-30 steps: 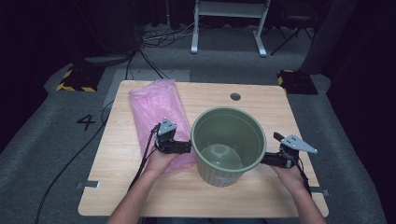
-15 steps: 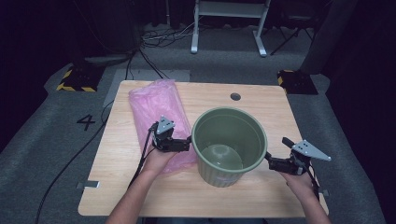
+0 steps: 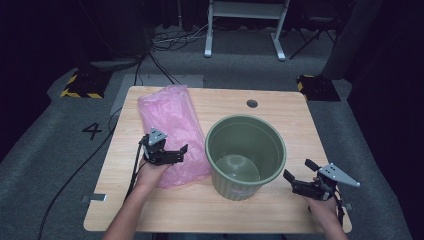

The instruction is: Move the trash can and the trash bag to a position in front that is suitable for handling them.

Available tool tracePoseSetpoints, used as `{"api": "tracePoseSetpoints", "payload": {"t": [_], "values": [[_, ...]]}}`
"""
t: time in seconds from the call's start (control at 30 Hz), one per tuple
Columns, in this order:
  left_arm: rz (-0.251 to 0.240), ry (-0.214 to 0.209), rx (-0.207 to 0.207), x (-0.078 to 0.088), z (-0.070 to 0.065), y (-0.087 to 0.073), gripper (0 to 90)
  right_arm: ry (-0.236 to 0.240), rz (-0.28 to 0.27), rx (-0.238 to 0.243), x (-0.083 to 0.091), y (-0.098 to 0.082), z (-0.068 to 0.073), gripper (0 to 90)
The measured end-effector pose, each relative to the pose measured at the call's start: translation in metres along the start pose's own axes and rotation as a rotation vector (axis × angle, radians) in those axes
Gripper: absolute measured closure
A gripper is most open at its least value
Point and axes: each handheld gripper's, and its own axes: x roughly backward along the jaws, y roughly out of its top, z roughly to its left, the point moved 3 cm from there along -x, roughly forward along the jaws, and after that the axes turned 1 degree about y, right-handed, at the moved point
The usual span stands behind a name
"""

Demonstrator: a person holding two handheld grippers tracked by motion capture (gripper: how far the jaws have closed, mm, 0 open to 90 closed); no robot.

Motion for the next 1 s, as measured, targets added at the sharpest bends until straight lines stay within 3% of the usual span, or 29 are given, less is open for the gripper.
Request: {"api": "tracePoseSetpoints", "payload": {"t": [0.07,0.13,0.33,0.53,0.77,1.0], "values": [[0.015,0.029,0.023,0.002,0.013,-0.009,0.0,-0.007,0.009,-0.002,0.001,-0.006,-0.002,0.0],[0.025,0.035,0.027,0.003,0.016,-0.011,0.0,-0.01,0.01,-0.003,0.001,-0.008,-0.002,0.0],[0.065,0.107,0.049,0.002,0.035,-0.019,0.2,-0.024,0.016,-0.029,0.004,-0.02,-0.009,0.0],[0.137,0.181,0.119,-0.007,0.051,-0.03,1.1,-0.021,0.02,-0.053,0.006,-0.031,-0.011,0.0],[0.176,0.181,0.149,-0.014,0.054,-0.033,5.0,-0.018,0.015,-0.083,0.008,-0.035,-0.014,0.0],[0.225,0.211,0.154,-0.019,0.052,-0.034,16.5,-0.013,0.02,-0.118,0.007,-0.036,-0.015,0.0]]}}
